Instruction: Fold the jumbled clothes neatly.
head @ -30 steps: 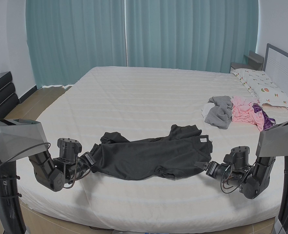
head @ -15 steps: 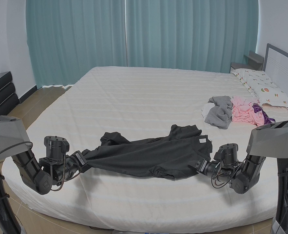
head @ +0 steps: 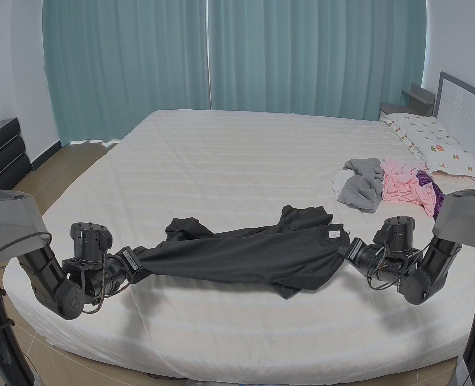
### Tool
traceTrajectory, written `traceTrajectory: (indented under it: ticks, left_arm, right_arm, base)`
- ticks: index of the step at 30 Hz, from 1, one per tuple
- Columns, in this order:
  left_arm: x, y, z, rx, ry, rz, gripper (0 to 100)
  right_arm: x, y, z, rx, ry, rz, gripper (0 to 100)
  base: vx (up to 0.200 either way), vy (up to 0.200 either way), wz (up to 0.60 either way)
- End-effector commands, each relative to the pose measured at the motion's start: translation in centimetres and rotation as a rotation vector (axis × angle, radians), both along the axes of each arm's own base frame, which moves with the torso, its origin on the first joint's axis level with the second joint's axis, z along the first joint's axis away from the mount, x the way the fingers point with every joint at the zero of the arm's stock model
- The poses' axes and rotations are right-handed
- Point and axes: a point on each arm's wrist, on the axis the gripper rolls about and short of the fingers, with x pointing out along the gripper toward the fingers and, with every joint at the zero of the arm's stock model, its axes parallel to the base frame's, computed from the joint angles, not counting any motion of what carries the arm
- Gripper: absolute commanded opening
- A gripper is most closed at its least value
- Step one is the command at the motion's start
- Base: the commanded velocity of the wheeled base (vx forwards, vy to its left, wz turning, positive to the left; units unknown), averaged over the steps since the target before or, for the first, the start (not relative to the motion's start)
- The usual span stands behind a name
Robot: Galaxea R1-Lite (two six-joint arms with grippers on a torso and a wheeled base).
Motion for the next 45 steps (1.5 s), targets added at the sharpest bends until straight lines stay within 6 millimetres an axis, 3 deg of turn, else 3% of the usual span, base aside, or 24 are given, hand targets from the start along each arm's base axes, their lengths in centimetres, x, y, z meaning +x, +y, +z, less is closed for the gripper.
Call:
traceTrajectory:
  ticks: [1, 3, 9, 17, 18, 22, 26, 32, 40, 45]
  left_arm:
    - [0.3, -0.1, 0.1, -0.001, -0.009, -0.001, 0]
    - [0.9, -0.4, -0.2, -0.004, -0.012, -0.006, 0]
    - [2.2, -0.6, -0.5, -0.005, -0.025, -0.003, 0]
    - [2.6, -0.7, -1.4, -0.005, -0.007, -0.002, 0]
    - [2.6, -0.7, -1.4, -0.005, -0.007, -0.002, 0]
    - [2.6, -0.7, -1.6, -0.005, -0.003, -0.002, 0]
    - [2.5, -0.7, -1.6, -0.003, -0.001, -0.001, 0]
    - [2.5, -0.7, -1.6, -0.003, 0.000, -0.001, 0]
    - [2.2, -0.7, -1.6, 0.001, 0.006, -0.003, 0]
    - [2.1, -0.7, -1.6, 0.001, 0.009, -0.003, 0]
  right_arm:
    - [1.3, -0.6, 2.5, 0.019, -0.063, -0.026, 0]
    - [3.0, -0.2, 2.8, 0.021, -0.060, -0.027, 0]
    - [5.7, 0.9, 1.5, 0.022, -0.007, -0.057, 0]
    - [8.8, 1.2, -2.1, -0.025, -0.008, -0.148, 0]
    - [8.8, 1.3, -2.2, -0.024, -0.006, -0.146, 100]
    - [8.8, 1.4, -2.1, -0.015, -0.018, -0.146, 100]
    - [8.2, 1.0, -0.6, 0.007, -0.083, -0.146, 100]
    - [4.8, 0.6, 0.3, -0.003, -0.056, -0.046, 100]
    - [0.3, 1.8, -2.1, -0.056, 0.095, 0.076, 100]
    - [0.0, 2.8, -3.8, -0.068, 0.135, 0.103, 100]
  base:
    - [0.000, 0.000, 0.00]
    - [0.000, 0.000, 0.00]
    - [0.000, 0.000, 0.00]
    - [0.000, 0.000, 0.00]
    - [0.000, 0.000, 0.00]
    - [0.000, 0.000, 0.00]
    - [0.000, 0.000, 0.00]
    - [0.000, 0.000, 0.00]
    - [0.000, 0.000, 0.00]
    - [0.000, 0.000, 0.00]
